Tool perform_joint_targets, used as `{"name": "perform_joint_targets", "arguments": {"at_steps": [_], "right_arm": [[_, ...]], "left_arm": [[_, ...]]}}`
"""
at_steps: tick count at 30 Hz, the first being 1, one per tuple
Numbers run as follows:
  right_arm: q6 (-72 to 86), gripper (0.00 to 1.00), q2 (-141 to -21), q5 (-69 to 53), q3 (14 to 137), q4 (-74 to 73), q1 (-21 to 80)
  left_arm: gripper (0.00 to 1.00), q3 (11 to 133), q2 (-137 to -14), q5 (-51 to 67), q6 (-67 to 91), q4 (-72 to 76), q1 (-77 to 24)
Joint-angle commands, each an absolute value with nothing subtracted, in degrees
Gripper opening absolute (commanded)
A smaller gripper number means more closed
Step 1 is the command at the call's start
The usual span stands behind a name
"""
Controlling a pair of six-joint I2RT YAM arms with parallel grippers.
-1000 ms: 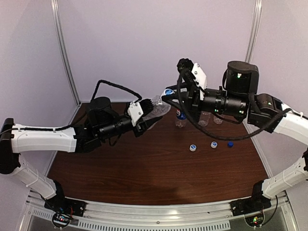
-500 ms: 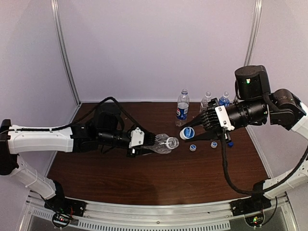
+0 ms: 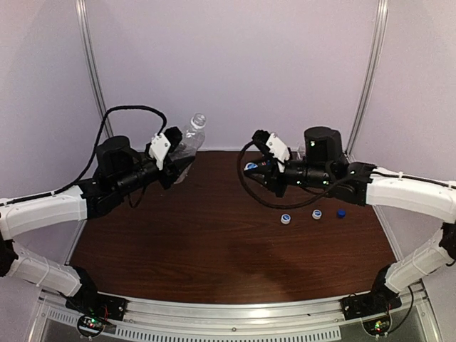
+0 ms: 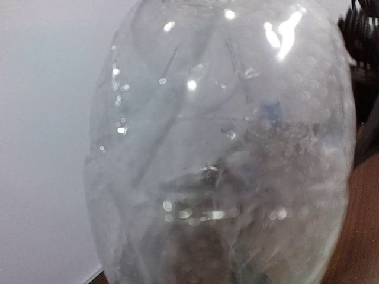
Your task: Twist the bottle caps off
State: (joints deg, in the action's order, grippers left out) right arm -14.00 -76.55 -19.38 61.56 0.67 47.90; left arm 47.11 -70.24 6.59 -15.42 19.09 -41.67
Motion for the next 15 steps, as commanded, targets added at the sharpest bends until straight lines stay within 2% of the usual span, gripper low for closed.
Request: {"name": "perform_joint_targets", "arguments": {"at_steps": [1, 6, 15], "right_arm": [[-0.6, 0.00, -87.3, -15.0, 56.3, 11.1, 48.1], [5.2, 0.00, -97.4, -11.9, 51.9, 20.8, 48.2], [6.2, 0.00, -110.8, -10.9, 53.9, 26.1, 48.3]], "left_arm": [[0.38, 44.5, -66.8, -3.9, -9.0, 25.9, -41.5], [0.40, 44.1, -67.2, -5.3, -8.4, 24.8, -41.4], [0.40, 46.0, -70.4, -2.7, -7.3, 25.2, -41.4]]}}
